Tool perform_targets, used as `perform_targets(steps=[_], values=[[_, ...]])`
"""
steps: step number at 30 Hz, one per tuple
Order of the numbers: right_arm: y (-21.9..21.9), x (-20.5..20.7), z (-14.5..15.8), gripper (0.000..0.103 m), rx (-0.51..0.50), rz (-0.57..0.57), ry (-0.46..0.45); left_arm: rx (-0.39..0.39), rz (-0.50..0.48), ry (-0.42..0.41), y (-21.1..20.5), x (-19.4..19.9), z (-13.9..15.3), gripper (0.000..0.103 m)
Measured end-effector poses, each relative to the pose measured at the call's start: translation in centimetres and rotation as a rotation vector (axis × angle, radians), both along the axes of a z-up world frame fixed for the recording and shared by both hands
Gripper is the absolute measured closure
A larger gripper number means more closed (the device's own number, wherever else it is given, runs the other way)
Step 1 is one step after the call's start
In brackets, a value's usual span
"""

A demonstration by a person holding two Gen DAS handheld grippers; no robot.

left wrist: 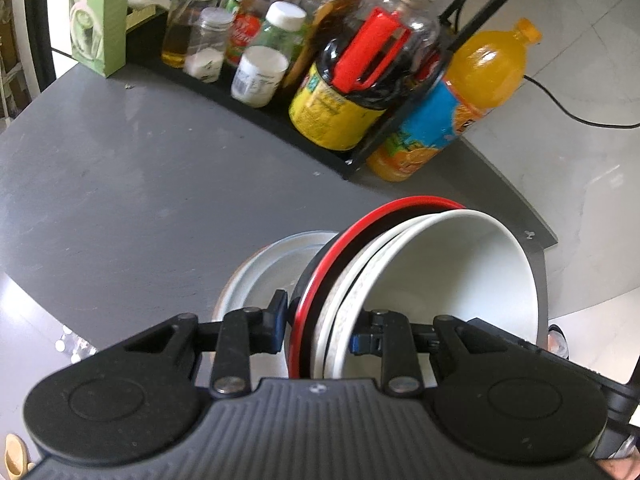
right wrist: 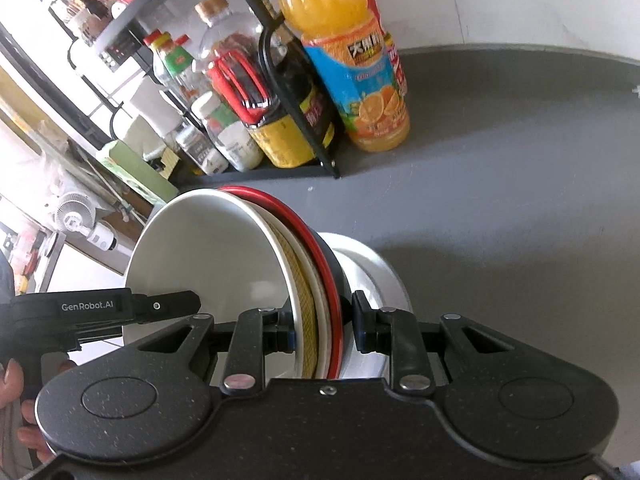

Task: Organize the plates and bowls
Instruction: 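Lift the nested bowls with both tools and carry them over the plate stack, then lower the nested bowls onto the 'Bakery' plate and open both tools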

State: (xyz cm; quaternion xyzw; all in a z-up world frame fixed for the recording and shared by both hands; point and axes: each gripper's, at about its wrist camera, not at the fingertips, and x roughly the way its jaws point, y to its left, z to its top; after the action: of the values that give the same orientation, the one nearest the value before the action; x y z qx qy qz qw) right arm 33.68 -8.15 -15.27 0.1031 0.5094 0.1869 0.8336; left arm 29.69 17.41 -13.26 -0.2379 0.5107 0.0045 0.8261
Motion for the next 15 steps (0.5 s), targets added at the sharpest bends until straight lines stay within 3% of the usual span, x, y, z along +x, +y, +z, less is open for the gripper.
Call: perform_targets(steps=[15], values=[[0.0,-0.8,-2.2,0.078,-0.029,-0.062,0.069,-0.006,-0.067,0.096,0.4,1.2,-3.3,0.076]])
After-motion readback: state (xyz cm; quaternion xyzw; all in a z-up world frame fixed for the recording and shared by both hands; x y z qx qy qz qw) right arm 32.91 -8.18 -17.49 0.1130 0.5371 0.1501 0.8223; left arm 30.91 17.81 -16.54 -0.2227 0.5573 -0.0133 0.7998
